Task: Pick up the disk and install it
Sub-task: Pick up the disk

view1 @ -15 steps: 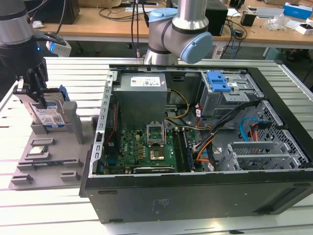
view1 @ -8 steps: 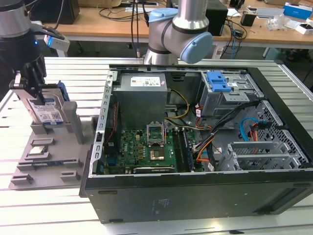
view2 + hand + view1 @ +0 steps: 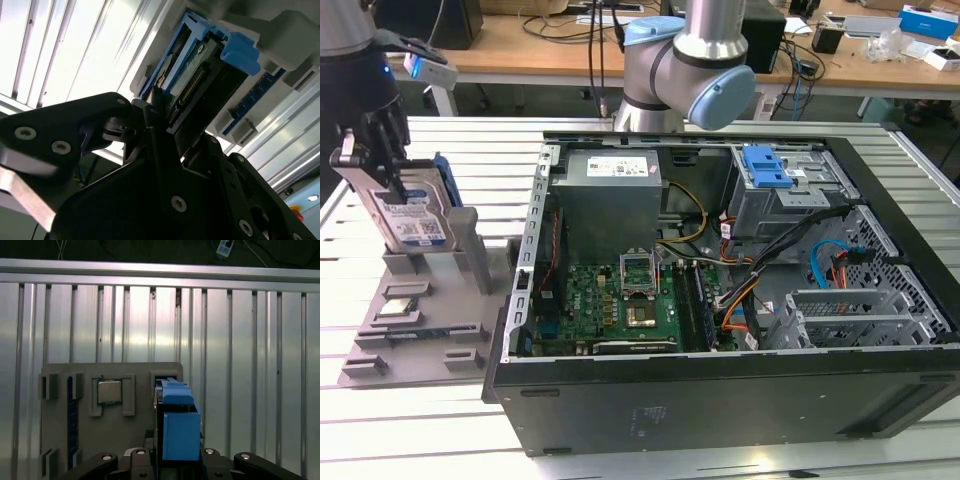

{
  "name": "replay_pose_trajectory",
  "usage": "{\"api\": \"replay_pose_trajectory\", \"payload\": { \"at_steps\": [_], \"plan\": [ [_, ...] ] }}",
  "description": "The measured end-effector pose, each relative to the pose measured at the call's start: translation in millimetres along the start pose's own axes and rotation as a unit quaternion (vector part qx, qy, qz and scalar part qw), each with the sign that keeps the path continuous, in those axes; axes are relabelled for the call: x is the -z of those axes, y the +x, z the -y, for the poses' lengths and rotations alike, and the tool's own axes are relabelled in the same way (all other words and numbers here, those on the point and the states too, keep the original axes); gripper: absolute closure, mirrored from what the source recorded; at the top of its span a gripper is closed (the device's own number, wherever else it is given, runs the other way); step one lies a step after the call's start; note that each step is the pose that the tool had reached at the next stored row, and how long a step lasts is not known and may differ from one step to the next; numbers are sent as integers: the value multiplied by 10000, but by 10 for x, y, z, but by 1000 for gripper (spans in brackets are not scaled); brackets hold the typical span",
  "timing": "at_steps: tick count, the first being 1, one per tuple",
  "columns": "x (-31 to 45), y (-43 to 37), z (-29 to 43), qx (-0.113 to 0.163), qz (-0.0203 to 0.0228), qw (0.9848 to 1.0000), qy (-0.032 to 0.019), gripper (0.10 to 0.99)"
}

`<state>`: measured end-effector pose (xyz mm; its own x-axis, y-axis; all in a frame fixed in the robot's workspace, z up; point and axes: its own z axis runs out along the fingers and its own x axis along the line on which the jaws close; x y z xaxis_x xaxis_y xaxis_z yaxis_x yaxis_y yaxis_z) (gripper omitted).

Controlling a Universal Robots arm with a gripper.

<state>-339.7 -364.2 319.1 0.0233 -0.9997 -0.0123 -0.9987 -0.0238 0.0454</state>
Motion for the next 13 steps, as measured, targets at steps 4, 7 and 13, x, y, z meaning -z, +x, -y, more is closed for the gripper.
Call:
{"api": "replay_pose_trajectory", "payload": {
  "at_steps": [4, 7, 13],
  "plan": [
    [86, -1, -3, 0, 0, 10000, -1, 725],
    [392, -5, -14, 0, 0, 10000, -2, 725],
    [793, -12, -25, 0, 0, 10000, -5, 725]
  ]
}}
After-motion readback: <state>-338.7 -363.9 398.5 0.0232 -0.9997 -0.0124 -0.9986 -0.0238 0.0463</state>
